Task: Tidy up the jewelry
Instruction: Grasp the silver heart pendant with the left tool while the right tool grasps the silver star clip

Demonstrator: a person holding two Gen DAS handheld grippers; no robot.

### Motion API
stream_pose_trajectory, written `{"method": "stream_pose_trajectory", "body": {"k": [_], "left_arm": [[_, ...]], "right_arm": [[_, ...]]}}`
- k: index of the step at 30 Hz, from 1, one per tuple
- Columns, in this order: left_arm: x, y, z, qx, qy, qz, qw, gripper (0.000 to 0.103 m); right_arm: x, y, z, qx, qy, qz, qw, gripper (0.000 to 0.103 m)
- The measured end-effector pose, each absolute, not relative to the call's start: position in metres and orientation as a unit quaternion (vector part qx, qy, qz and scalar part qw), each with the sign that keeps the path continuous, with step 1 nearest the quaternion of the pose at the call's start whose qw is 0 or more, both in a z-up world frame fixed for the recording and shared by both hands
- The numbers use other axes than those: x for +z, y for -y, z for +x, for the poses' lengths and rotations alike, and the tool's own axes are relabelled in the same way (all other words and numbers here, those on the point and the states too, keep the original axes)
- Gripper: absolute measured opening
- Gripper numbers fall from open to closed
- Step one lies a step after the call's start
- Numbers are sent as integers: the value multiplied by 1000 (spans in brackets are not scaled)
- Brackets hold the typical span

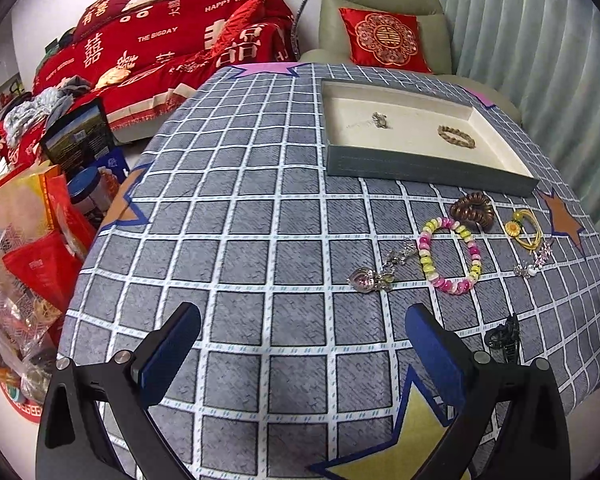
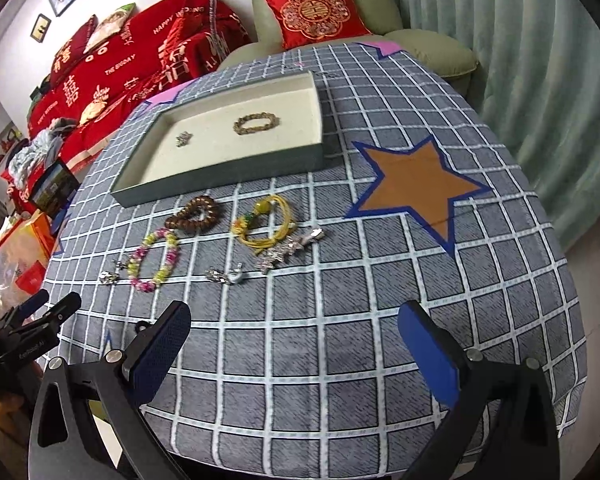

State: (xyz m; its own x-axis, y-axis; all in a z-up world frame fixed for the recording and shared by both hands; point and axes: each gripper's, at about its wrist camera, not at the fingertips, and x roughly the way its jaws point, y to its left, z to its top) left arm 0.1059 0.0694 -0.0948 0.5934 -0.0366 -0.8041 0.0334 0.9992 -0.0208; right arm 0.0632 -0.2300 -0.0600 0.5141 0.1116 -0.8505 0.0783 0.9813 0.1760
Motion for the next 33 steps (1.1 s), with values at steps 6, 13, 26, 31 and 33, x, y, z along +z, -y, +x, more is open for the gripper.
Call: {"method": "stream_pose_trajectory", "body": {"k": [6, 13, 26, 31, 33], "left_arm": [[-104, -52, 119, -38, -457, 21, 889, 103], [-110, -40, 129, -50, -457, 36, 887, 103], [-123, -31, 139, -68, -466, 44, 881, 92], [-122, -28, 141, -79, -464, 42, 881, 78], [-121, -27, 141, -87, -465, 39, 880, 71]], "right_arm": [[-70, 239, 71, 2, -500, 95, 861, 103], [-82, 237, 87, 5, -508, 88, 857, 103], [-108, 206, 124, -13, -529, 79, 845, 83], [-113, 196, 130, -44, -522, 56, 850, 75], [-113, 192, 131, -51, -519, 41, 852, 61]]}}
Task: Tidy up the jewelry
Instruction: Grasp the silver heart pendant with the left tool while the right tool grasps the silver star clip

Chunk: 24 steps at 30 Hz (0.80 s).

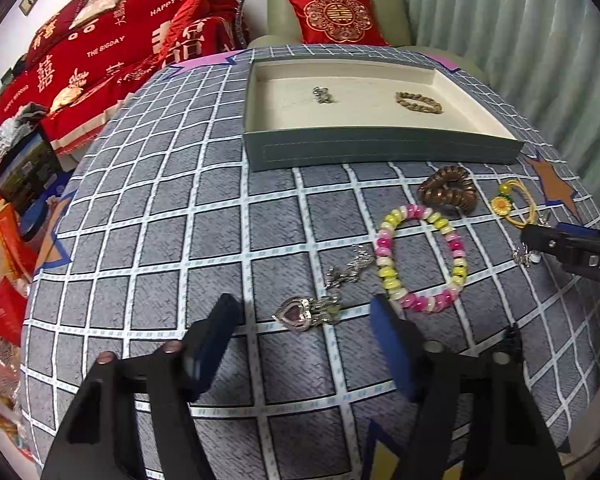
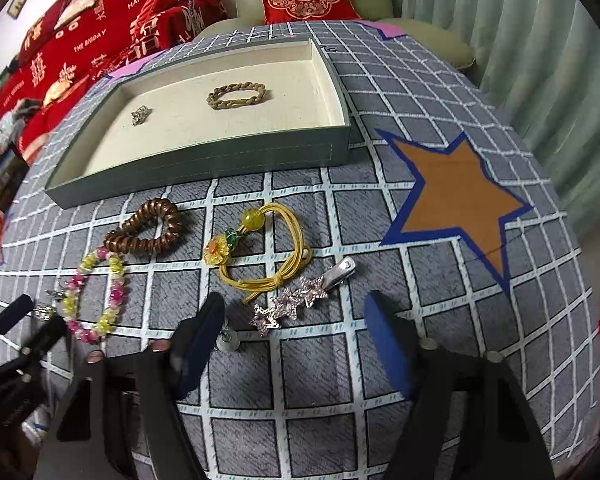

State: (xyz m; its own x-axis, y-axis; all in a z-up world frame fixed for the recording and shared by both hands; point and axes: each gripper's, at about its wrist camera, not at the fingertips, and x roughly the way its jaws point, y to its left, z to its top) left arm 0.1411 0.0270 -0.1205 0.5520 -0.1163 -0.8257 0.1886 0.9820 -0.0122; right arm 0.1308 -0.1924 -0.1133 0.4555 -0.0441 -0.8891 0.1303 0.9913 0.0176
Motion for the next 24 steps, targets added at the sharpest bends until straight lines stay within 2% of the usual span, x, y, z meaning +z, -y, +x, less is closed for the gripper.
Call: {"method": "stream_pose_trajectory", "body": {"k": [1, 2, 3, 4, 12, 13, 14, 15, 24], "left_arm": [[-120, -26, 141, -91, -463, 39, 881, 62], [-119, -25, 140, -94, -462, 41, 881, 56], [-118, -24, 139, -97, -461, 43, 881, 46], [-118, -22, 138, -100, -460, 46, 881, 42], [-114, -29, 130, -96, -459, 19, 883, 41], [-113, -30, 128, -97, -458, 16, 883, 39], [-111, -31, 126, -97, -457, 13, 884, 32], [-109, -32, 124, -99, -457, 11, 884, 20], [-100, -37, 119, -101, -451, -2, 887, 20]], "right_arm": [[-113, 192, 130, -56, -518, 34, 853, 55], [-113, 192, 130, -60, -516, 29, 854, 43], [-111, 194, 129, -62, -515, 28, 855, 40], [-111, 197, 129, -59, -515, 34, 854, 40], [-105, 218, 111, -32, -505, 71, 860, 40], [-103, 220, 108, -29, -503, 73, 861, 40], [-102, 222, 105, -25, -500, 77, 862, 40], [-99, 226, 101, -19, -496, 84, 864, 40], [-84, 241, 81, -9, -483, 107, 869, 40]]}}
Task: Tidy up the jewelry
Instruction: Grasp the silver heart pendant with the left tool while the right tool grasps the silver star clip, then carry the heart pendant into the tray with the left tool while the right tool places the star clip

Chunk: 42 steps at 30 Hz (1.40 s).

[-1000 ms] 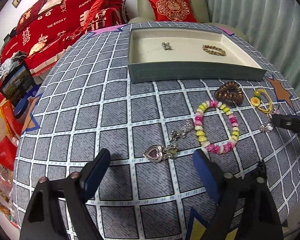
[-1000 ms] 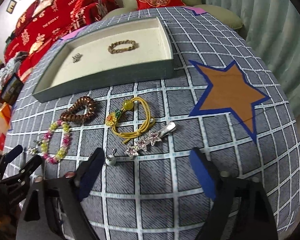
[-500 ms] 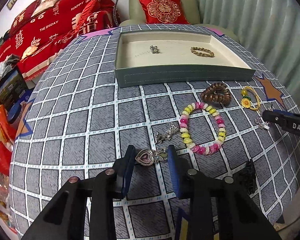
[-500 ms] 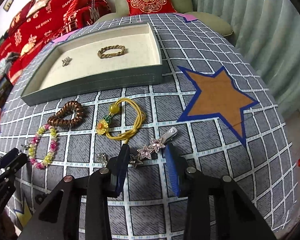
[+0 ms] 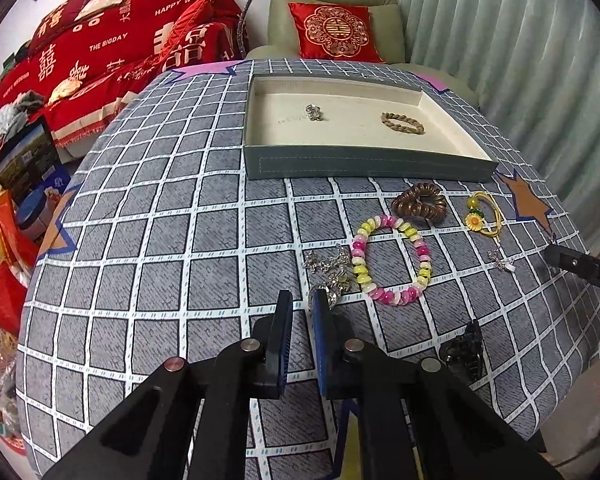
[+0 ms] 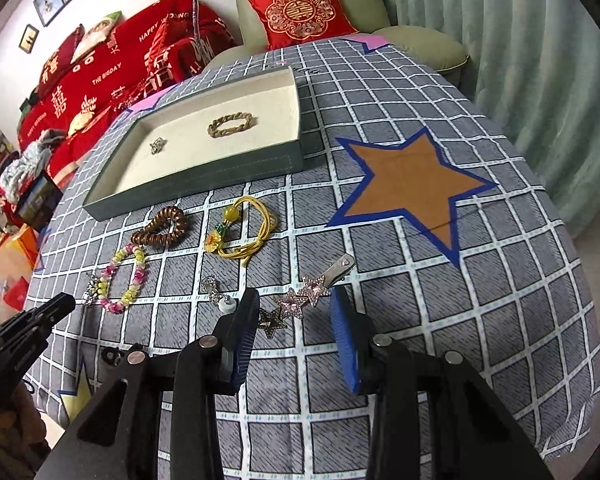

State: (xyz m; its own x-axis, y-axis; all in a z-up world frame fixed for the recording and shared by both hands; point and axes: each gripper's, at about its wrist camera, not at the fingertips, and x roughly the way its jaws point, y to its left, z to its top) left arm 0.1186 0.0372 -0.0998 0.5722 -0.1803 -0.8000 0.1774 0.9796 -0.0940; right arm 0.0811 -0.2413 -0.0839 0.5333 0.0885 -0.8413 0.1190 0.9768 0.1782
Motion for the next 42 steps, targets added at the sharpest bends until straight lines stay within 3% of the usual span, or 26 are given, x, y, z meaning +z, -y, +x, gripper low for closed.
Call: {"method": "stream_pose_trajectory", "body": {"k": [5, 6, 7, 8, 10, 18, 19, 23, 24, 26, 27, 42], "left_arm": [[-94, -41, 115, -76, -441, 9, 894, 21], [-94, -42, 116, -81, -444, 5, 892, 37], [-94, -42, 116, -84, -445, 5, 892, 85], [-93, -42, 114, -79, -439, 11, 895, 103], [-89, -39, 107, -64, -408, 38, 910, 103], [-108, -22, 132, -89, -445, 84, 887, 102], [-111, -20, 134, -93, -448, 86, 885, 91], [-118, -9, 139, -117, -451, 102, 879, 76], [-117, -8, 138, -124, -451, 101, 878, 68], [-116, -6, 137, -145, -452, 95, 875, 46], [-116, -4, 136, -151, -451, 96, 874, 28], [-79, -23, 120, -127, -431, 42, 892, 27]], "right_arm": [[-84, 241, 79, -2, -486, 112, 867, 40], [-84, 241, 79, 0, -486, 113, 866, 40], [-84, 241, 79, 2, -487, 116, 866, 40], [-83, 240, 79, 4, -487, 117, 866, 40], [-82, 239, 77, 6, -486, 117, 866, 40], [-79, 235, 75, 10, -484, 121, 867, 40], [-79, 235, 75, 11, -484, 122, 866, 40], [-79, 236, 74, 10, -484, 125, 866, 40], [-78, 237, 73, 9, -483, 127, 866, 40], [-77, 239, 73, 7, -482, 129, 867, 40], [-77, 240, 73, 7, -481, 129, 867, 40], [-56, 237, 72, 37, -463, 141, 874, 40]]}}
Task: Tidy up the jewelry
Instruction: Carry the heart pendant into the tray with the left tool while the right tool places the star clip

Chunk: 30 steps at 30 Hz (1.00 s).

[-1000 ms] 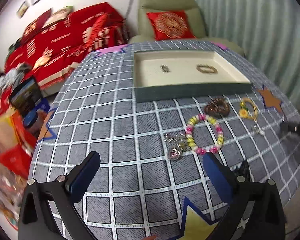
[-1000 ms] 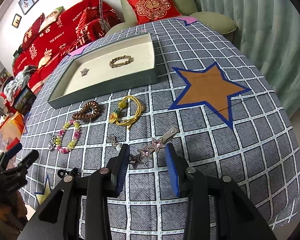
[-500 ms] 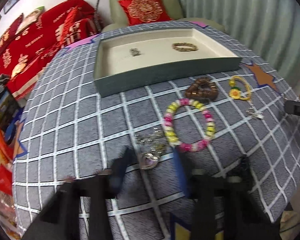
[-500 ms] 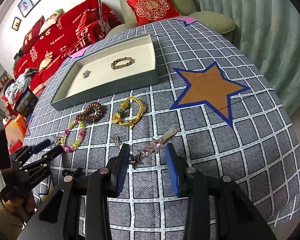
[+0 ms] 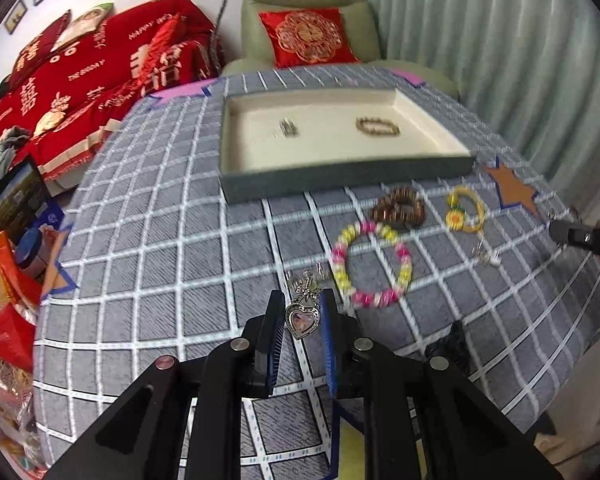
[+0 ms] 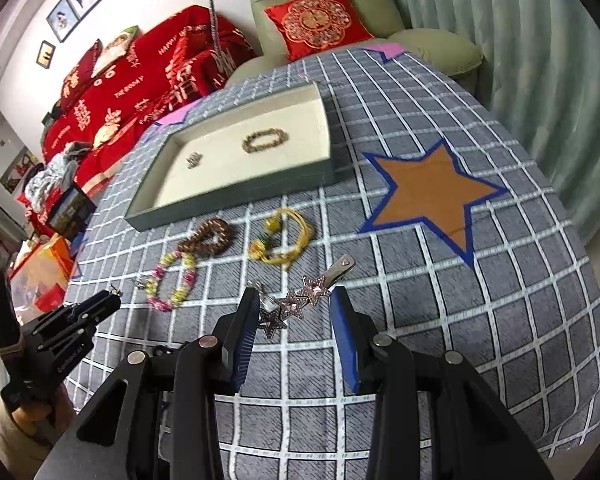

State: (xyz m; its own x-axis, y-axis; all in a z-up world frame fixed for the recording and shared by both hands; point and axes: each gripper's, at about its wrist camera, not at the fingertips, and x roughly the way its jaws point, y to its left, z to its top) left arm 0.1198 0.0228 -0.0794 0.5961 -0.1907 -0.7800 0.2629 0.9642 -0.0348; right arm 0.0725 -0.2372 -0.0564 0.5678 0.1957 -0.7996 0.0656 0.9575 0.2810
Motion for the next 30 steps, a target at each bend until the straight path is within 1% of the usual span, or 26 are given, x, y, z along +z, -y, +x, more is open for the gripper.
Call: {"method": "stream_pose_trajectory", "body": {"k": [12, 17, 25, 30], "left_arm": [[6, -21, 143, -115, -382, -17, 917, 27], [35, -7, 170, -116, -361, -6, 925, 27], [43, 7, 236, -116, -365, -26, 923, 27], [15, 22, 288, -95, -378, -12, 921, 27]], "right_arm": [[-4, 234, 106, 84, -431, 138, 888, 40], [21, 228, 137, 98, -414, 114, 898, 40], [39, 216, 206, 115, -398, 76, 907, 40], [22, 210, 256, 114, -412, 74, 901, 40]]}}
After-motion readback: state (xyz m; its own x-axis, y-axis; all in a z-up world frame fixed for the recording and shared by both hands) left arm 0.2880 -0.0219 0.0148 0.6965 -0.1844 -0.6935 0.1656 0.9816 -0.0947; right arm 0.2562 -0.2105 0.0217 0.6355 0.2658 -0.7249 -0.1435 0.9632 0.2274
